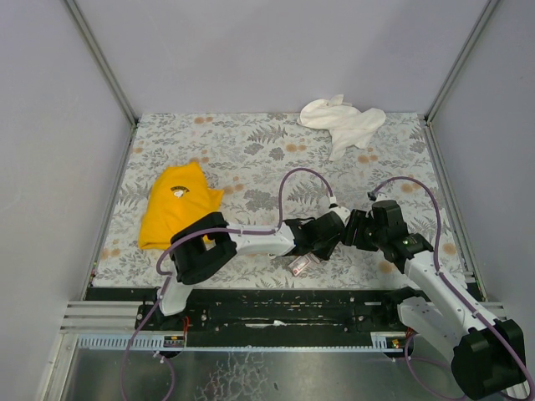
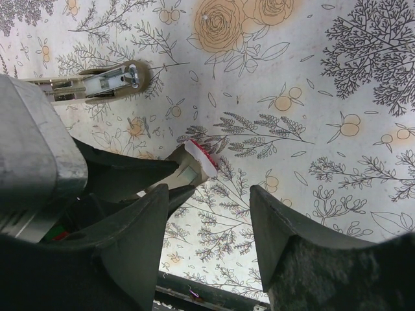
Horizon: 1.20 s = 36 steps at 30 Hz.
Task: Load the staples into the stapler
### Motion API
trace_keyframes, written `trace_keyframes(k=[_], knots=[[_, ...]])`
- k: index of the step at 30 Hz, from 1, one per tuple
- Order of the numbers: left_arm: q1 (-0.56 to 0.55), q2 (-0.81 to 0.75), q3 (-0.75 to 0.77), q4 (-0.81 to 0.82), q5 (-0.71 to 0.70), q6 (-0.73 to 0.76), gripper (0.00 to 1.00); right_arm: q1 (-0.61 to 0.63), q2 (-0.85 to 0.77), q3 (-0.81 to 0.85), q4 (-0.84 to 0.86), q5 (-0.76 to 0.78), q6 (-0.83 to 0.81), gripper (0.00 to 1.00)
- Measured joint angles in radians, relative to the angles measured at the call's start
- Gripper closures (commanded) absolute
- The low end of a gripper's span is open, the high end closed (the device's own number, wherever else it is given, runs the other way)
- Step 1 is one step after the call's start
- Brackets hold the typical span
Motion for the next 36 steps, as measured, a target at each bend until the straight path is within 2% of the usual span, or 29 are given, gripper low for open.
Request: trace_keyframes(k=[9, 15, 18, 36], knots=[[-0.011, 0.003, 0.006, -0.011, -0.032, 0.001, 0.74, -0.002, 0.000, -0.010, 0.000, -0.001, -0.001, 0.40], [-0.011, 0.003, 0.007, -0.013, -0.045, -0.002, 0.63, -0.005, 0.000, -0.012, 0.000, -0.002, -0.004, 0.40], [-0.011, 0.002, 0.006, -0.011, -0.054, -0.008, 0.60, -0.005, 0.000, -0.013, 0.000, -0.002, -0.005, 0.40], [-0.011, -0.019, -0.008, 0.002, -0.084, -0.037, 0.72, -0.007, 0.000, -0.019, 0.000, -0.003, -0.008, 0.40]])
